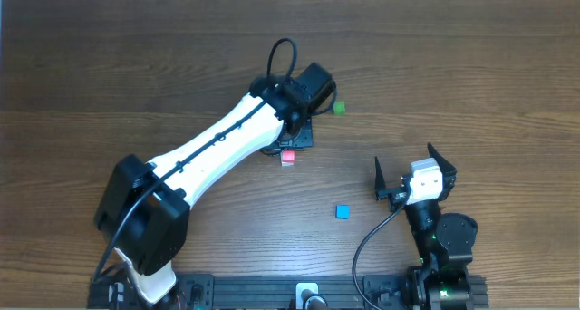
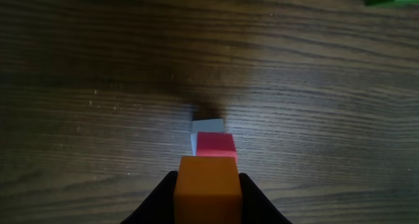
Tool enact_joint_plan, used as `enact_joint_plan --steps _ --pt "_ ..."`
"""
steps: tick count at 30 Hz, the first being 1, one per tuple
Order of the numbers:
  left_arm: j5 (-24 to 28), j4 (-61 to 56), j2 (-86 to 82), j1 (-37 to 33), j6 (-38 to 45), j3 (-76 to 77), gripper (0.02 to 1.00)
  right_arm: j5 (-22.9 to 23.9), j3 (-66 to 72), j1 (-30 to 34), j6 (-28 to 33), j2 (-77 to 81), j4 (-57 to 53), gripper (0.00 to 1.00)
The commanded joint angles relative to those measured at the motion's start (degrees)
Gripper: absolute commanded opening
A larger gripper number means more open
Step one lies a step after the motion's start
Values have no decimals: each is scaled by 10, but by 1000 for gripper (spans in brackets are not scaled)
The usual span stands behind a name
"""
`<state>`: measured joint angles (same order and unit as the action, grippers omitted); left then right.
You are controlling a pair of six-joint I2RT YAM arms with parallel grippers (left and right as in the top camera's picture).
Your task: Stack Cubes
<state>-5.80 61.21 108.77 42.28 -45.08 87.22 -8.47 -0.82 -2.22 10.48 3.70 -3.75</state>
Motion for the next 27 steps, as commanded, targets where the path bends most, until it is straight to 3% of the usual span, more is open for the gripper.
enact_joint_plan --steps 1,27 --pt "11 -2 17 -3 14 12 38 2 5 4 -1 -2 1 991" --pt "26 -6 45 -2 14 12 40 2 5 4 -1 -2 1 993"
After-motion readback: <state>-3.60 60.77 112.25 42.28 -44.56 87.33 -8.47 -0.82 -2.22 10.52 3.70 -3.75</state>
